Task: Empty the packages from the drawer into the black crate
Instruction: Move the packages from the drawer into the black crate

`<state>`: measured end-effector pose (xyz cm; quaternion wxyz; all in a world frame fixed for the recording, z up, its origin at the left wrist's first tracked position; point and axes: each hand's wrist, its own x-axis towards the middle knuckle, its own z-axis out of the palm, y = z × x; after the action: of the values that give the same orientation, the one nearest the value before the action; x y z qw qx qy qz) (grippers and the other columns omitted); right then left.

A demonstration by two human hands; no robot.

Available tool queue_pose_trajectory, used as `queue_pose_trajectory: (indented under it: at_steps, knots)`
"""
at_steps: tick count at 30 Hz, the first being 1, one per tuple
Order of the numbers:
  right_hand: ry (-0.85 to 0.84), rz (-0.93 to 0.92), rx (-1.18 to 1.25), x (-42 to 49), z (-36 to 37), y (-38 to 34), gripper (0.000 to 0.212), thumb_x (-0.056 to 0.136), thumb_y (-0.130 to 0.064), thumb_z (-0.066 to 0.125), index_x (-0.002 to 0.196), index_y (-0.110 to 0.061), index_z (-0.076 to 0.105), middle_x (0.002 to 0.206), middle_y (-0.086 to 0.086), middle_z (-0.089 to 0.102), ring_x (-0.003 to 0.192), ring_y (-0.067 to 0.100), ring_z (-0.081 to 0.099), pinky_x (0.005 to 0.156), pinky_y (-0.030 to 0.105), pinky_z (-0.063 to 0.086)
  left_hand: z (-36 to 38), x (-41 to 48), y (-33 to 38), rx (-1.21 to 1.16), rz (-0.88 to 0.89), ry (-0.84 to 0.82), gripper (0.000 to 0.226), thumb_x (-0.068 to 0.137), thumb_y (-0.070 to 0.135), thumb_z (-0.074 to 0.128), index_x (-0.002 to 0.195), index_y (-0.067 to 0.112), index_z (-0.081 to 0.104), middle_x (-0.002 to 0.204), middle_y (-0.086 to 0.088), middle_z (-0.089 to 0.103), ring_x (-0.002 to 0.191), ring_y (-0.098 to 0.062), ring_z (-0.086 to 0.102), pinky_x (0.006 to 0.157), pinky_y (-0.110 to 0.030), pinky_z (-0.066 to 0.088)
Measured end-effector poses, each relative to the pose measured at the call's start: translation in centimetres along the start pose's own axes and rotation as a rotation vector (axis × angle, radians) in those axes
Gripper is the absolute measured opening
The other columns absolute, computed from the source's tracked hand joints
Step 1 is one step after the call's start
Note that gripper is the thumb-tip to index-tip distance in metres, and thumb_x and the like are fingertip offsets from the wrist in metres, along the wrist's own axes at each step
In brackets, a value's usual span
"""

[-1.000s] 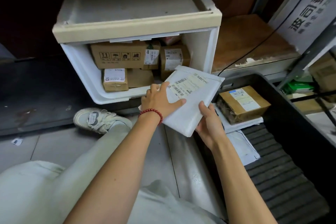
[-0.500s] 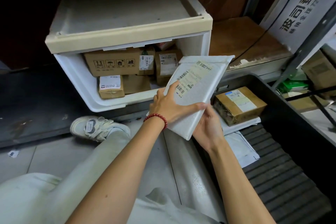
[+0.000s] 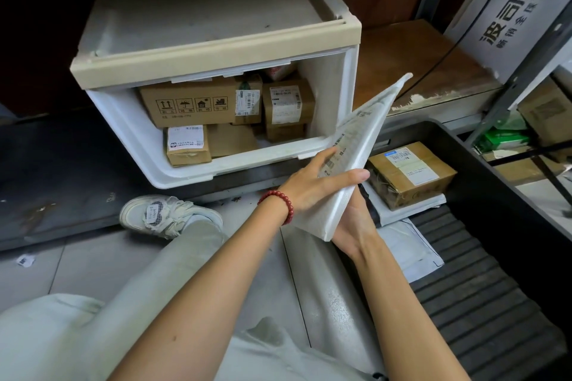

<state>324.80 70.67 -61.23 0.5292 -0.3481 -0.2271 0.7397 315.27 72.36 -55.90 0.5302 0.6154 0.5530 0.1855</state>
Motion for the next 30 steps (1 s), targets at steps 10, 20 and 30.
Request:
queue_pose_trajectory:
  at_steps: [10, 20, 30]
  knots:
    - [0.153, 0.004, -0.121, -0.3, -1.7, 0.0, 0.089, 0.061, -0.058, 0.08, 0.136, -0.018, 0.051, 0.124, 0.012, 0.065, 0.105, 0.022, 0.069, 0.075, 0.035, 0.056, -0.5, 0.4, 0.8, -0.007, 0.135, 0.114, 0.07, 0.06, 0.059, 0.068, 0.125, 0.04, 0.05, 0.106, 0.009, 0.069, 0.095, -0.007, 0.065, 0.081, -0.026, 0.053]
    - [0.334, -0.046, -0.344, -0.3, -2.9, -0.7, 0.096, 0.057, -0.045, 0.09, 0.135, -0.027, 0.037, 0.118, -0.001, 0.064, 0.096, 0.016, 0.07, 0.072, 0.03, 0.057, -2.5, 0.6, 0.4, 0.02, 0.182, 0.355, 0.067, 0.073, 0.034, 0.081, 0.13, 0.026, 0.047, 0.116, 0.012, 0.059, 0.101, -0.006, 0.058, 0.073, -0.021, 0.052]
    - [0.418, -0.123, -0.354, -1.2, -4.7, -2.5, 0.053, 0.085, -0.027, 0.074, 0.131, -0.022, 0.05, 0.106, -0.008, 0.07, 0.087, 0.009, 0.07, 0.072, 0.028, 0.055, -2.9, 1.9, -1.8, 0.185, 0.159, 0.468, 0.068, 0.077, 0.033, 0.077, 0.137, 0.03, 0.044, 0.128, 0.004, 0.058, 0.116, -0.02, 0.053, 0.09, -0.033, 0.045]
